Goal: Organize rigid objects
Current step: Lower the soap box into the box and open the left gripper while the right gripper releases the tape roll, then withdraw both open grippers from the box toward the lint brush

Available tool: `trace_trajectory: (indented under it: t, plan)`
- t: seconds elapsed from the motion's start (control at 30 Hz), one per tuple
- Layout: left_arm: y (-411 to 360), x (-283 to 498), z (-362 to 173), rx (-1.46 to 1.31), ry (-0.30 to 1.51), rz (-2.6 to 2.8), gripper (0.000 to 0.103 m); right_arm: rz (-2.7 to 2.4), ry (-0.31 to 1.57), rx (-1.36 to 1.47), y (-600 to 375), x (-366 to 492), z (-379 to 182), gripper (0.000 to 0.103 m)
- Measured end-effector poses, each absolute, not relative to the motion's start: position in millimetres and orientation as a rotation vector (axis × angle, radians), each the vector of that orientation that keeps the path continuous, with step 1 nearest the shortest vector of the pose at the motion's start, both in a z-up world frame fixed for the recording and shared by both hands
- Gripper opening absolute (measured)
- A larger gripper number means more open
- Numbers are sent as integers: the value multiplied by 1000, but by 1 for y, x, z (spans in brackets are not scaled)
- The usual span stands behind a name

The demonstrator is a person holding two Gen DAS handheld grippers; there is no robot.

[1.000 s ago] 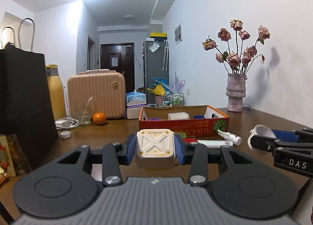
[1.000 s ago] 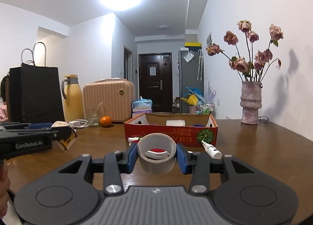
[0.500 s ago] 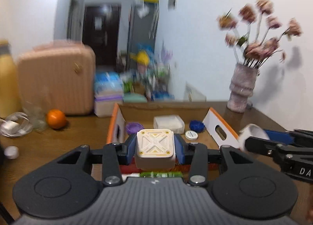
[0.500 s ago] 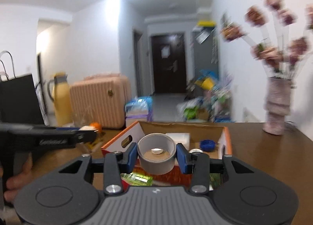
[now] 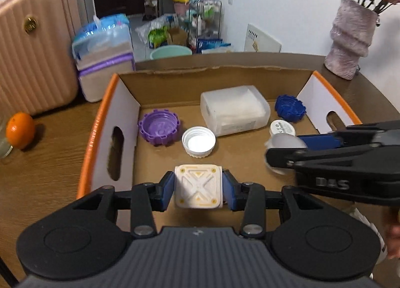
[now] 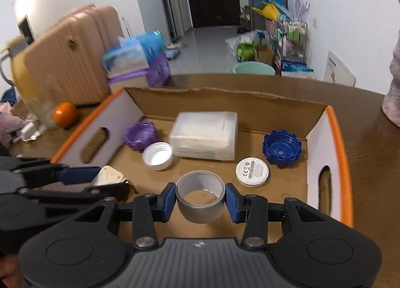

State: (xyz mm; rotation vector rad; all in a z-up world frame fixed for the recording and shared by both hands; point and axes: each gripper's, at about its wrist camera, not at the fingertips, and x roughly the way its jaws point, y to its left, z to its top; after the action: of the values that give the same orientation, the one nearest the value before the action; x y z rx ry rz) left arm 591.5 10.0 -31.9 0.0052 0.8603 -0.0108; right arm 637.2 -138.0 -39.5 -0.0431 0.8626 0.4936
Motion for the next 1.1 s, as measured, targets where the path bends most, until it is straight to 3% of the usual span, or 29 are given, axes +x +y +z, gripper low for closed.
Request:
trace_trajectory:
  t: [0.2,0.27,0.4,0.5,0.67,0.77,1.1]
  plan:
    - [12,601,-32,0,867,5,44,487,898,-66,-128,650,-50,45]
    - [17,600,-26,-12,870,5,51,472,899,-55,-131,649,-46,60]
    - [30,583,1,-22,824,36,59,454,862,-51,-141,640,-22,65]
    - [38,563,25,-18,788,61,73,434,829,-67,-150,621,6,70]
    - [48,522,65,-3,725,94,83,407,775,-96,-166,577,52,76]
    - [54,487,84,-29,624,90,102,409,696,-72,-176,544,71,81]
    - [40,372,64,-5,218,66,103,392,207,62,-205,411,52,90]
